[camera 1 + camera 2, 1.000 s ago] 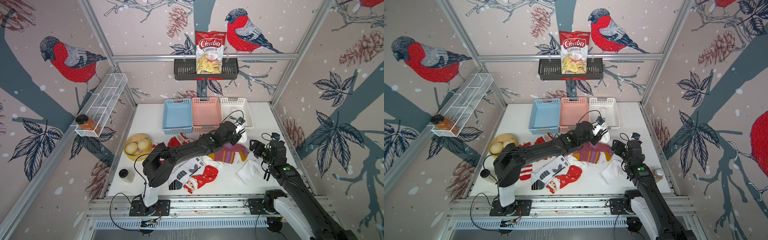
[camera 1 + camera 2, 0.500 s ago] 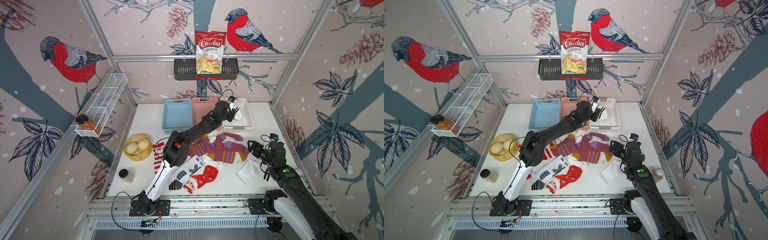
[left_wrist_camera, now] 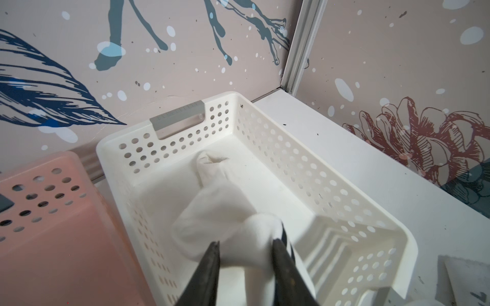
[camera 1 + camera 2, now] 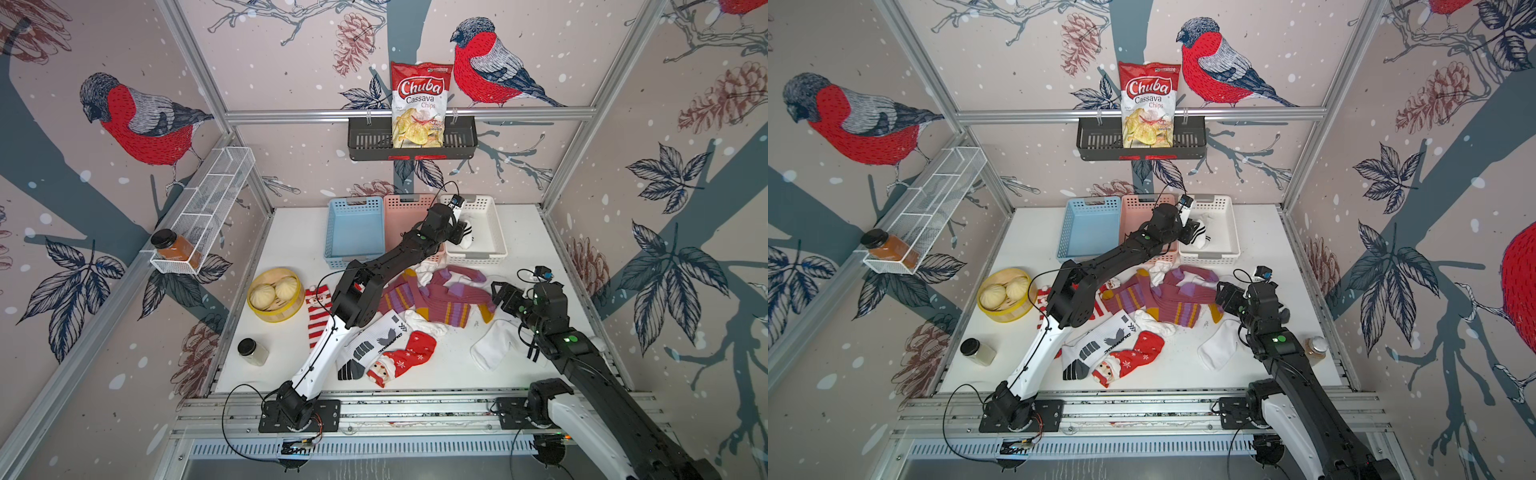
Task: Sort the socks into the basket by color
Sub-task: Place the sock in the bin.
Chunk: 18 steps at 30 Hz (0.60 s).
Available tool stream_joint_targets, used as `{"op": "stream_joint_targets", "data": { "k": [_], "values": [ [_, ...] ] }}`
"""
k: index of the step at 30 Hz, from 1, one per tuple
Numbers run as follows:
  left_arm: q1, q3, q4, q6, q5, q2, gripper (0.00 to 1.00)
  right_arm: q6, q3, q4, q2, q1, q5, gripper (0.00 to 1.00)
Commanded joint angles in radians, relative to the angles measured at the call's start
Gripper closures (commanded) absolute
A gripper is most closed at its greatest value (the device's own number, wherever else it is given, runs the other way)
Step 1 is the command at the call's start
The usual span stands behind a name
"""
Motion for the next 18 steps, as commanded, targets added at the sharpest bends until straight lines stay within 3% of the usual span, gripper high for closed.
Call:
{"op": "stream_joint_targets", "data": {
  "k": [1, 6, 12, 18],
  "values": [
    [0.006, -0.016, 0.010, 0.003, 0.015, -0.021, 0.57, 0.008, 0.012, 0.030, 0.017, 0.014, 0.012, 0.11],
    [0.007, -0.163, 0.098, 0.006, 0.011, -0.125, 0.47, 0.005, 0.021, 0.045, 0.053, 0.060, 0.038, 0.11],
    [0.007, -0.333, 0.136, -0.006, -0.001, -0.272, 0.47, 0.009, 0.023, 0.060, 0.121, 0.084, 0.075, 0.11],
    [0.006, -0.627, 0.226, -0.065, 0.000, -0.454, 0.46, -0.001, 0.044, 0.060, 0.184, 0.072, 0.058, 0.10]
  ]
}}
